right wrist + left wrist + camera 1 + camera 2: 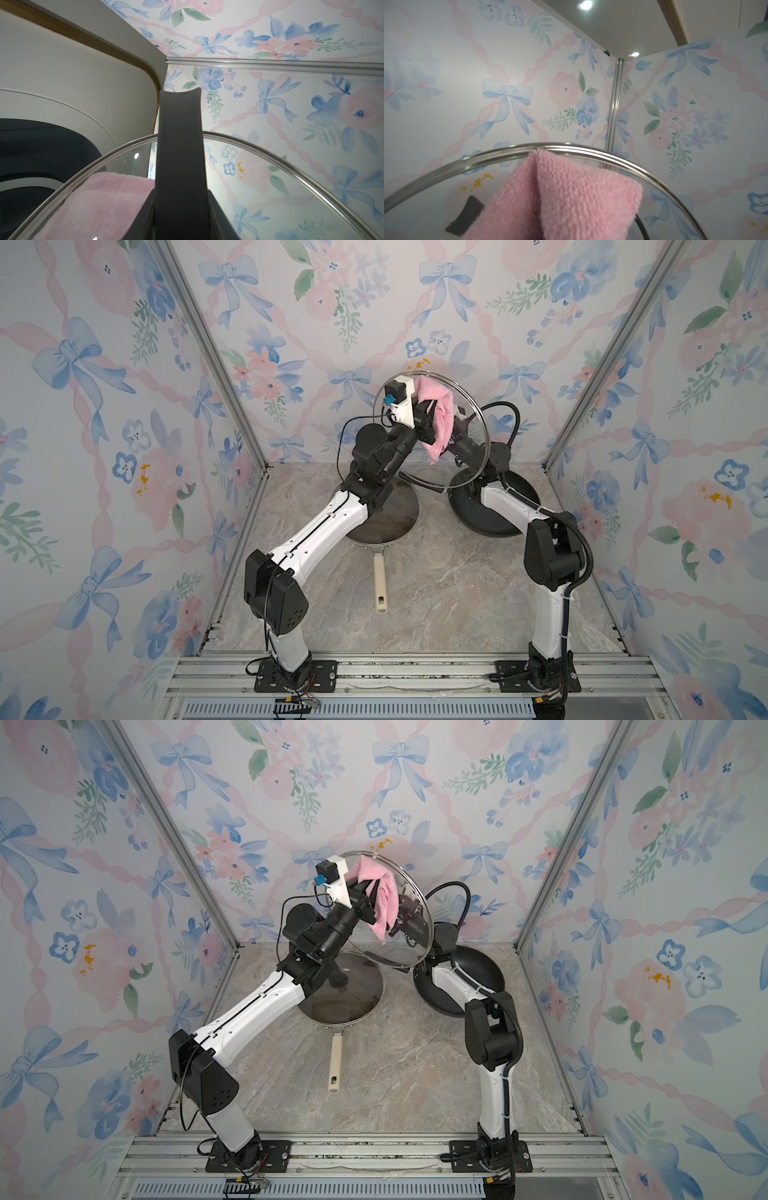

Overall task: Wipe the pot lid with a cloth
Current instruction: Wipe the pot lid.

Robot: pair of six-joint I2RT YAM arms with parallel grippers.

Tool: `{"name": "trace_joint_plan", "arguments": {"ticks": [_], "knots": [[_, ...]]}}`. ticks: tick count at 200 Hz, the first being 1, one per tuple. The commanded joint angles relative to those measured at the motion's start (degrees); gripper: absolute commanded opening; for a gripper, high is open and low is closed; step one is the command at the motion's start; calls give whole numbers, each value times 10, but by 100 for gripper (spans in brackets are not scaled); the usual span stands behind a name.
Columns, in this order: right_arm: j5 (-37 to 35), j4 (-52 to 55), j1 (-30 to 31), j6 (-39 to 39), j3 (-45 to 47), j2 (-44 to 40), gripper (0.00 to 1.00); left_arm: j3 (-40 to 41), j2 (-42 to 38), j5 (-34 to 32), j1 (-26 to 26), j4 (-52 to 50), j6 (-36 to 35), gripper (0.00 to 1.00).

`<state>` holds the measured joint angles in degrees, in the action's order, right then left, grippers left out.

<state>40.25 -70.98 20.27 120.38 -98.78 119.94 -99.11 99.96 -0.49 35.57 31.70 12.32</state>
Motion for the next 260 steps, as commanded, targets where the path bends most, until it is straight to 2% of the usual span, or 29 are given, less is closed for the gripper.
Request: {"name": "trace_joint_plan", "arguments": {"ticks": [1,38,59,78,98,118,149,179,224,243,260], "knots": [[-7,-89,5,18,-24,-40,1,74,-13,-93,-52,-4,27,0],[-5,-93,-4,28,-30,-38,1,202,-56,-156,-94,-3,55,0],[-5,-94,-6,39,-44,-26,1,216,-71,-134,-87,-2,73,0],[-5,-94,-5,49,-61,-12,1,182,-67,-114,-43,0,50,0],[-5,-94,-4,57,-73,0,1,114,-48,-77,27,0,6,0],[-6,-94,-1,62,-82,9,1,64,-21,-33,88,15,-5,0],[-5,-94,-1,64,-85,8,1,34,14,-4,128,32,-5,0],[0,-94,-4,58,-73,-8,1,76,13,-68,110,32,-19,0],[3,-94,-11,42,-53,-31,1,220,-22,-172,-1,36,39,0],[5,-94,-13,41,-50,-36,1,249,-35,-181,-18,36,46,0],[5,-94,-15,43,-51,-33,1,238,-36,-146,-11,36,53,0]]}}
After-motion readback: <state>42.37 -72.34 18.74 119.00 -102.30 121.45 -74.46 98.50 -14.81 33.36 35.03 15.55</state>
